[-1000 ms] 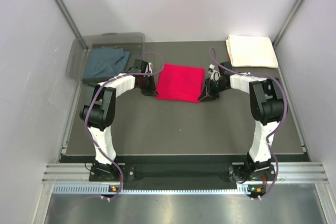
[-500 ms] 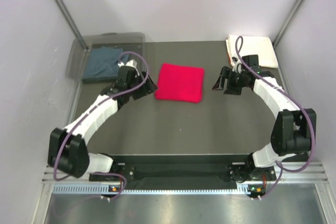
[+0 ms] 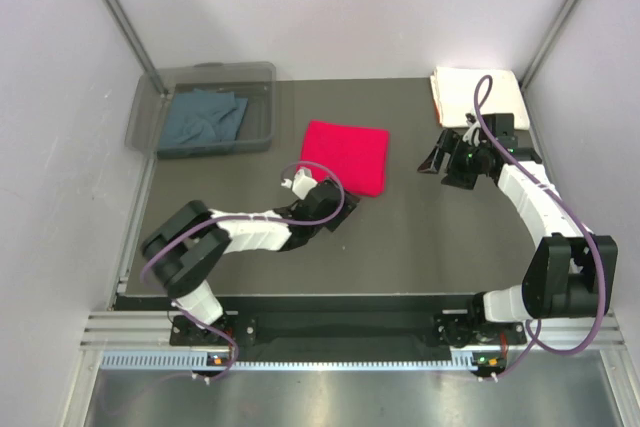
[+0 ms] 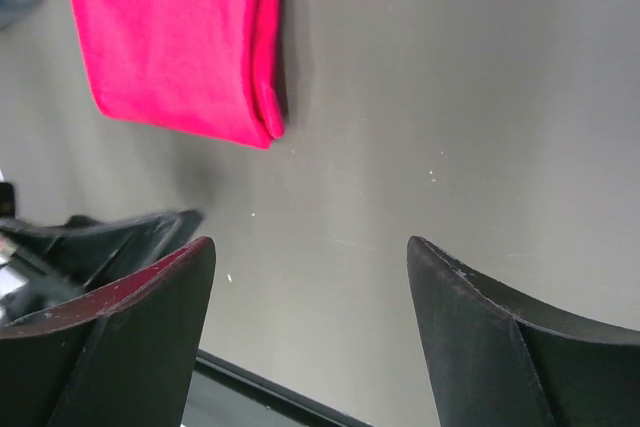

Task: Fold and stack the t-shirts
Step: Neatly place the folded tshirt to the corner

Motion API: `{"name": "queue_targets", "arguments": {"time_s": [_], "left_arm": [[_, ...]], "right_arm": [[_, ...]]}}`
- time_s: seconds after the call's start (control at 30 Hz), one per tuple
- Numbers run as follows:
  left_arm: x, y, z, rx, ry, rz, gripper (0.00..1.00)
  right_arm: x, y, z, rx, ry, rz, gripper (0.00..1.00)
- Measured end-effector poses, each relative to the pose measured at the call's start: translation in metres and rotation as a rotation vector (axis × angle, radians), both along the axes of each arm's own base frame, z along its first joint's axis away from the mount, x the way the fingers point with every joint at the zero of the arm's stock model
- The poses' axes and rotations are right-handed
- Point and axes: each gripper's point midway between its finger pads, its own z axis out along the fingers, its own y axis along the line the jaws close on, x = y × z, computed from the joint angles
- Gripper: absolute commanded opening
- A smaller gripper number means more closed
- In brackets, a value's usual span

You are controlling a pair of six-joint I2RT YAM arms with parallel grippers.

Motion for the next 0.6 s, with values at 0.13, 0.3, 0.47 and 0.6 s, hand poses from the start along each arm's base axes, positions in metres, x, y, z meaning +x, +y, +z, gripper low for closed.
{"name": "queue_targets", "arguments": {"time_s": [0.13, 0.3, 0.47, 0.6], "left_arm": [[0.022, -0.024, -0.01, -0.059, 0.005, 0.107, 0.58], [0.042, -0.031, -0.028, -0.112, 0.025, 0.234, 0.56], [0.056, -0.04, -0.028, -0.171, 0.028, 0.298, 0.57], [0.065, -0.049, -0.029, -0.211, 0.036, 0.325, 0.53]], "right_arm": [[0.001, 0.001, 0.001, 0.015, 0.005, -0.012, 0.77], [0.0, 0.002, 0.002, 0.024, 0.009, -0.016, 0.78], [0.001, 0.003, 0.0, 0.026, 0.012, -0.014, 0.79], [0.003, 0.005, -0.01, 0.034, 0.042, -0.008, 0.81]]}}
